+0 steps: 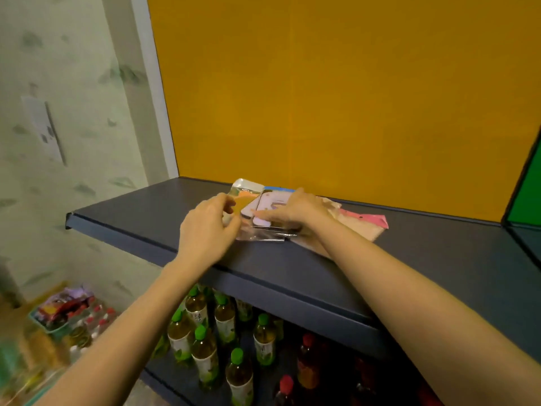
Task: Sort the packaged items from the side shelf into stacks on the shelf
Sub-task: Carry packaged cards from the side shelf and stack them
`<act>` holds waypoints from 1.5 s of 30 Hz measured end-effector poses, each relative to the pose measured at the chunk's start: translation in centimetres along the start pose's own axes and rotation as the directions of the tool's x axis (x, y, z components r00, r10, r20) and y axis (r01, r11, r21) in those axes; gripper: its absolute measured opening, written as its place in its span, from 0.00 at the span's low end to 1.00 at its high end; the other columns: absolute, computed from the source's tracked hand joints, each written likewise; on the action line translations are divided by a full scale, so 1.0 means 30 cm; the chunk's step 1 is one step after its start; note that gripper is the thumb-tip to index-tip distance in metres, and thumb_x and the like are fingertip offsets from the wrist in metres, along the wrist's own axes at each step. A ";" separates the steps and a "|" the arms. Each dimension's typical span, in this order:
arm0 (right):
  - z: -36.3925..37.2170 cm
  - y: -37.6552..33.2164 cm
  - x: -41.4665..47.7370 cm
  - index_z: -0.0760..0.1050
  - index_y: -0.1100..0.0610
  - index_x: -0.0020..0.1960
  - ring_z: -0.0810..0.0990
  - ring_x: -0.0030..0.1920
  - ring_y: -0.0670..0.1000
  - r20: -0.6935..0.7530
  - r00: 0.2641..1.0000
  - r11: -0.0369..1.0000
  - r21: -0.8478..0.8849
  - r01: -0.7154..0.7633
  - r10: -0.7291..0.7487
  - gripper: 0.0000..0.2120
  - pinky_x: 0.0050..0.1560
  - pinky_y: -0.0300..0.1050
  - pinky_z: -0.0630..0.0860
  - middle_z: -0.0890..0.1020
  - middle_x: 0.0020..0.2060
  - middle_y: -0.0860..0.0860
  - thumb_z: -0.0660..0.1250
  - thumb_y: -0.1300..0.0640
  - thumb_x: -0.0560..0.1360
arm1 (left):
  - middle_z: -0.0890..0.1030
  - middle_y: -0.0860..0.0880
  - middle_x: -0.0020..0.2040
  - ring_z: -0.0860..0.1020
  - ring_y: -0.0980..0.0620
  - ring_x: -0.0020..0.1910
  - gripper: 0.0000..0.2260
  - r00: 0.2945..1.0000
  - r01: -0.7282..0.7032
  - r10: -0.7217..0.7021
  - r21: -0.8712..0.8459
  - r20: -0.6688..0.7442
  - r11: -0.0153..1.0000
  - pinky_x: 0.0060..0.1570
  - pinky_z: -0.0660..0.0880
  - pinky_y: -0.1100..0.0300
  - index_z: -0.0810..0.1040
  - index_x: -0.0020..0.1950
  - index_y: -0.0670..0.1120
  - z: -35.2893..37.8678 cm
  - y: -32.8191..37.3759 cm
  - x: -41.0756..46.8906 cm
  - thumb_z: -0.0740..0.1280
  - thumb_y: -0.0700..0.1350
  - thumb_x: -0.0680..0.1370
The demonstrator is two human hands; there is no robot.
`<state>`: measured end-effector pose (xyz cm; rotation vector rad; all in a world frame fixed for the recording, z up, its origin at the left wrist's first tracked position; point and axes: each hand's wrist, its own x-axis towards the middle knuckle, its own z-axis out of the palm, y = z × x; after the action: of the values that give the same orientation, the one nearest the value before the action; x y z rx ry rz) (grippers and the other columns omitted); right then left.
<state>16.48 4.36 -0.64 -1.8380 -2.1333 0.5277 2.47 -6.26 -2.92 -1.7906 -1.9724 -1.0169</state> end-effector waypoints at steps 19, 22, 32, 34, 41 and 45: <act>-0.055 0.189 -0.128 0.72 0.56 0.46 0.81 0.50 0.57 -0.289 0.850 0.641 0.764 -0.073 0.441 0.03 0.56 0.53 0.78 0.82 0.55 0.58 0.60 0.59 0.77 | 0.67 0.39 0.71 0.61 0.39 0.72 0.48 0.840 -0.034 0.002 0.050 0.542 0.998 0.66 0.64 0.48 0.61 0.72 0.40 0.203 0.043 0.306 0.62 0.73 0.64; -0.051 0.187 -0.166 0.69 0.55 0.44 0.82 0.53 0.58 -0.301 0.832 0.612 0.789 -0.058 0.467 0.04 0.56 0.54 0.78 0.81 0.56 0.59 0.60 0.60 0.78 | 0.67 0.40 0.71 0.66 0.40 0.69 0.51 0.789 0.049 -0.013 -0.042 0.615 0.998 0.63 0.68 0.49 0.60 0.71 0.39 0.216 0.037 0.352 0.70 0.70 0.60; -0.092 0.223 -0.260 0.66 0.61 0.63 0.78 0.47 0.52 -0.345 0.777 0.577 0.816 -0.029 0.526 0.15 0.36 0.39 0.75 0.79 0.58 0.58 0.60 0.58 0.79 | 0.81 0.39 0.56 0.79 0.42 0.50 0.24 0.850 0.252 0.080 -0.534 0.521 0.807 0.39 0.72 0.56 0.77 0.57 0.38 0.226 0.009 0.424 0.76 0.50 0.67; -0.108 0.246 -0.297 0.66 0.61 0.64 0.79 0.45 0.51 -0.362 0.760 0.583 0.812 -0.028 0.540 0.15 0.38 0.40 0.75 0.79 0.58 0.59 0.61 0.58 0.79 | 0.80 0.38 0.57 0.78 0.44 0.46 0.17 0.820 0.343 0.143 -0.676 0.554 0.653 0.31 0.75 0.59 0.76 0.59 0.38 0.200 0.045 0.418 0.71 0.43 0.73; -0.213 0.399 -0.497 0.65 0.61 0.65 0.78 0.37 0.46 -0.398 0.691 0.573 0.819 -0.030 0.604 0.17 0.29 0.35 0.75 0.79 0.53 0.55 0.60 0.58 0.79 | 0.81 0.41 0.54 0.83 0.53 0.38 0.13 0.754 0.397 0.399 -0.846 0.522 0.356 0.29 0.80 0.64 0.73 0.60 0.38 0.135 0.340 0.297 0.66 0.39 0.76; -0.281 0.544 -0.689 0.65 0.61 0.65 0.77 0.37 0.46 -0.417 0.615 0.555 0.831 -0.040 0.669 0.17 0.34 0.38 0.73 0.79 0.54 0.57 0.61 0.59 0.78 | 0.79 0.45 0.47 0.80 0.62 0.24 0.04 0.697 0.461 0.476 -0.843 0.537 0.277 0.24 0.77 0.68 0.73 0.51 0.43 0.099 0.583 0.135 0.63 0.37 0.78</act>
<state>37.81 -13.21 0.25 -1.5730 -0.7331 0.5591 19.09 -1.65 2.85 -3.3542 -1.6139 -2.1049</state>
